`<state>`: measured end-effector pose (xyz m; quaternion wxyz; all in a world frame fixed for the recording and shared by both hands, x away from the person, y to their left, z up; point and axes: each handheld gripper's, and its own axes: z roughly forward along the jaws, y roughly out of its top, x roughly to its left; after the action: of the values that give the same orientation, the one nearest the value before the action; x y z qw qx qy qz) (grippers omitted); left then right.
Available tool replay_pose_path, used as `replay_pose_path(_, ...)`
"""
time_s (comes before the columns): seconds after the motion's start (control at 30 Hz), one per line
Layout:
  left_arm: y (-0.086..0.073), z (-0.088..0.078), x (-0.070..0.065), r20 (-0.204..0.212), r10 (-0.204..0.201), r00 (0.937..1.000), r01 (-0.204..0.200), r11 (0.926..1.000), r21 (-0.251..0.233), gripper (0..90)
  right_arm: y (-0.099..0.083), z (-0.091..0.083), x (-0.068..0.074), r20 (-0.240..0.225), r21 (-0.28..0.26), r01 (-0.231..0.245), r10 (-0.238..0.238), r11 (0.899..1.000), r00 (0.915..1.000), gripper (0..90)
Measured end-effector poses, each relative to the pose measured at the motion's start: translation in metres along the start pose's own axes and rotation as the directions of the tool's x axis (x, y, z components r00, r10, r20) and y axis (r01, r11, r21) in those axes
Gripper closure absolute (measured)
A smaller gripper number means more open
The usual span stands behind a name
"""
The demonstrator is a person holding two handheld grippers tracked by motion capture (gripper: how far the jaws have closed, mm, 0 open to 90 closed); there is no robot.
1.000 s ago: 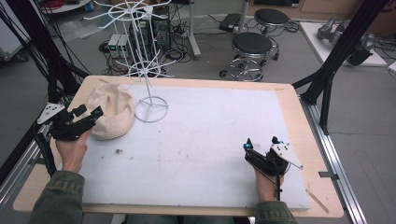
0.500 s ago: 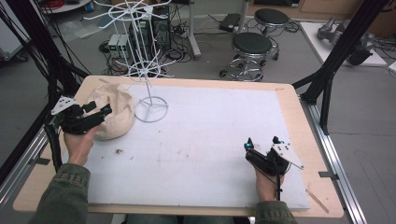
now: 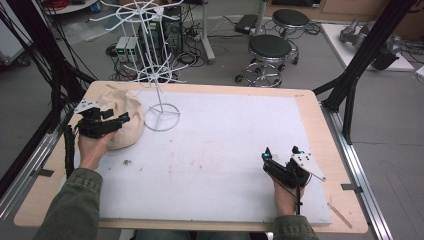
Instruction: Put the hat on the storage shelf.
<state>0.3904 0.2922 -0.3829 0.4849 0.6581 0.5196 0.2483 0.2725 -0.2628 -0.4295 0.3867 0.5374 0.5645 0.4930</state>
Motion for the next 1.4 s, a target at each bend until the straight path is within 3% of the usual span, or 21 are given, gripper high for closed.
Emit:
replay_pose_path(0.17,0.003,0.013,0.005,0.001,-0.022,0.9998,0.022,0.998,0.06,33.6,0.0,0.0,0.002,-0.017,0.002,0.009,-0.009,1.0,0.9998,5.8)
replay_pose_path(0.27,0.005,0.021,0.009,-0.008,-0.043,0.999,0.044,0.9945,0.095,26.3,-0.001,0.001,0.002,-0.026,0.008,0.006,-0.006,1.0,0.9996,5.9)
replay_pose_path(0.33,0.005,0.022,0.012,-0.019,-0.056,0.9982,0.057,0.994,0.093,25.9,-0.001,0.002,0.002,-0.029,0.012,-0.001,0.001,1.0,0.9996,5.9)
replay_pose_path(0.57,0.004,0.026,0.019,-0.002,-0.117,0.9931,0.117,0.989,0.091,26.9,-0.001,0.002,0.002,-0.039,0.017,0.003,-0.002,1.0,0.9992,5.9)
replay_pose_path(0.73,0.002,0.034,0.026,0.0,-0.143,0.9898,0.142,0.9817,0.127,26.3,-0.001,0.003,0.002,-0.049,0.018,0.008,-0.007,1.0,0.9987,5.9)
replay_pose_path(0.8,0.0,0.037,0.029,-0.014,-0.131,0.9913,0.132,0.9789,0.157,26.1,-0.001,0.003,0.002,-0.05,0.023,0.003,-0.001,1.0,0.9988,5.9)
replay_pose_path(0.9,-0.003,0.04,0.028,-0.016,-0.103,0.9946,0.104,0.9806,0.166,26.5,-0.001,0.003,0.002,-0.05,0.024,0.003,-0.002,1.0,0.9988,5.9)
replay_pose_path(1.0,-0.005,0.043,0.026,0.012,-0.09,0.9958,0.086,0.9796,0.182,27.3,-0.001,0.003,0.002,-0.051,0.023,0.004,-0.002,1.0,0.9987,5.9)
replay_pose_path(1.1,-0.009,0.049,0.027,0.04,-0.067,0.997,0.055,0.9712,0.232,28.2,-0.001,0.003,0.003,-0.056,0.024,0.001,0.0,1.0,0.9984,5.9)
replay_pose_path(1.17,-0.011,0.051,0.027,0.048,-0.061,0.997,0.047,0.9659,0.255,28.2,-0.001,0.003,0.003,-0.056,0.025,0.001,0.0,1.0,0.9984,5.9)
replay_pose_path(1.33,-0.013,0.054,0.028,0.072,-0.06,0.9956,0.04,0.9676,0.249,30.7,-0.002,0.004,0.002,-0.059,0.027,-0.003,0.005,1.0,0.9982,5.9)
replay_pose_path(1.4,-0.014,0.056,0.031,0.086,-0.071,0.9937,0.046,0.963,0.266,31.0,-0.002,0.004,0.002,-0.061,0.027,-0.002,0.004,1.0,0.9982,5.9)
